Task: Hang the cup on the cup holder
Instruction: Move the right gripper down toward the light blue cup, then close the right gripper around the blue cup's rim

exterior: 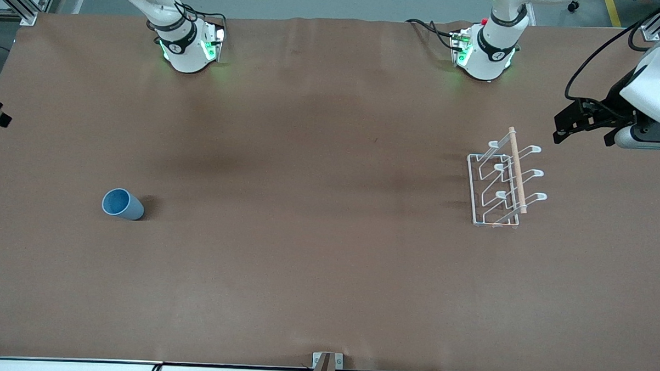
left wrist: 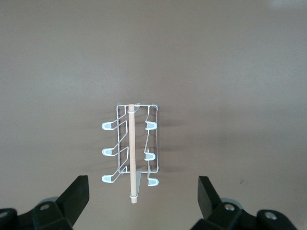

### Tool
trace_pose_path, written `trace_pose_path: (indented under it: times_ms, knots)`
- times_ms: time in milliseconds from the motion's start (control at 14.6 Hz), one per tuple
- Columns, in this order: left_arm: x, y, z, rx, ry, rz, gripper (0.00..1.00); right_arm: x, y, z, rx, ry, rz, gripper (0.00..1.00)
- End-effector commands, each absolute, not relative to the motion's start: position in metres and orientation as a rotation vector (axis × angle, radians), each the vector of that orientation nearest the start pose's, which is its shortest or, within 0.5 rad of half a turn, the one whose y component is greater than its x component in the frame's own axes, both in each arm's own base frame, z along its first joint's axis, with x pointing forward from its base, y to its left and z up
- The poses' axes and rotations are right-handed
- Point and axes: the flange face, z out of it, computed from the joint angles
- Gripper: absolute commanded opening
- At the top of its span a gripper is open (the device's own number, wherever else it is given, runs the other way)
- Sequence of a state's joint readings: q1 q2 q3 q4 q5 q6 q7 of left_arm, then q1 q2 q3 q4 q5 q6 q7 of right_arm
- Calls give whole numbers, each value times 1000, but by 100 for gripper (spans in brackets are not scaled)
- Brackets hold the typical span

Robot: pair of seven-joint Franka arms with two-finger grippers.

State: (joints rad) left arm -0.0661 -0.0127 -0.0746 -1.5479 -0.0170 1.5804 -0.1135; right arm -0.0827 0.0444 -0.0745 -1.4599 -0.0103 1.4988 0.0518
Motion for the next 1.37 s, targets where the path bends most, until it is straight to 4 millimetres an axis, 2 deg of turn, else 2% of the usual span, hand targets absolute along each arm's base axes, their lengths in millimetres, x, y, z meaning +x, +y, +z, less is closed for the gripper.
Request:
trace_pose_path:
  times_ms: [0, 344, 550, 618, 756, 962, 1305]
  knots:
    - [544, -78, 646, -3152, 51, -66, 100, 567, -92, 589, -3137, 316, 78, 100]
    - [546, -78, 642, -3152, 51, -59, 100, 590, -99, 491, -3144, 273, 84, 100]
    - [546, -78, 639, -3151, 53, -47, 100, 603, -127, 443, -3151, 188, 91, 100]
    - [546, -78, 639, -3151, 53, -47, 100, 605, -129, 425, -3152, 178, 96, 100]
    - [546, -78, 638, -3151, 53, -44, 100, 600, -129, 386, -3158, 161, 54, 100]
    - [547, -77, 638, -3151, 51, -47, 100, 590, -135, 334, -3167, 33, 3, 100]
    - [547, -78, 635, -3151, 53, -39, 100, 596, -129, 288, -3173, 2, -20, 100]
